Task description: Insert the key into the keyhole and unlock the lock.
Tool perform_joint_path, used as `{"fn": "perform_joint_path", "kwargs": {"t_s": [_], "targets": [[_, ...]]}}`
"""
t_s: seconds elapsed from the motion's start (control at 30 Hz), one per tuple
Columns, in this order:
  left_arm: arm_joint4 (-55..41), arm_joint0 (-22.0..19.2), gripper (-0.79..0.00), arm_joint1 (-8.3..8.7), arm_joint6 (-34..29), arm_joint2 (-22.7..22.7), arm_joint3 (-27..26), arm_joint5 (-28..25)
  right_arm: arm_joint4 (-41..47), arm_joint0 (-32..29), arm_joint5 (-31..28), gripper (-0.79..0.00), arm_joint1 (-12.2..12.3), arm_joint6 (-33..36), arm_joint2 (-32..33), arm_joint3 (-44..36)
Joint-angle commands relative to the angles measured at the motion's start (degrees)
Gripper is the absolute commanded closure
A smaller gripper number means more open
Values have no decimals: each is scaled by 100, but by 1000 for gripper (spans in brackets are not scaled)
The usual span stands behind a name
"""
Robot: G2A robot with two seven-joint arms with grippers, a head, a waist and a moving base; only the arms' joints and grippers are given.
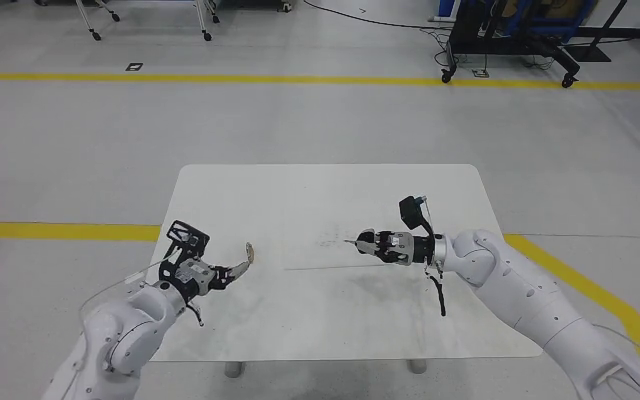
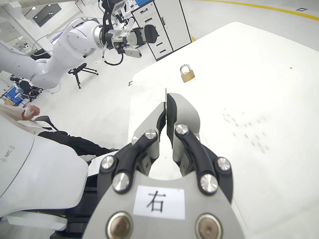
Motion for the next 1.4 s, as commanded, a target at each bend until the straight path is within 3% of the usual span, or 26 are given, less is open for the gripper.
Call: {"fn": "perform_joint_path", "kwargs": {"t_s": [0.0, 0.07, 0.13, 0.2, 0.4, 0.63, 1.0, 1.13, 1.37], "targets": [[341, -198, -785, -23, -165, 241, 207, 344, 0, 0, 0, 0, 0, 0, 0, 0], [456, -496, -748, -62, -289, 556, 447, 523, 0, 0, 0, 0, 0, 0, 0, 0], [483, -802, -613, -102, -374, 835, 694, 579, 0, 0, 0, 0, 0, 0, 0, 0], [491, -1065, -551, -140, -445, 1077, 898, 594, 0, 0, 0, 0, 0, 0, 0, 0], [622, -1499, -434, -219, -743, 1535, 1191, 730, 0, 0, 0, 0, 0, 0, 0, 0], [798, -1748, -391, -287, -1003, 1810, 1369, 1048, 0, 0, 0, 0, 0, 0, 0, 0], [714, -2058, -314, -375, -1024, 2040, 1750, 1072, 0, 0, 0, 0, 0, 0, 0, 0], [763, -2125, -175, -401, -1025, 2105, 1857, 1143, 0, 0, 0, 0, 0, 0, 0, 0], [843, -2204, -135, -435, -958, 2152, 2011, 1186, 0, 0, 0, 0, 0, 0, 0, 0]]}}
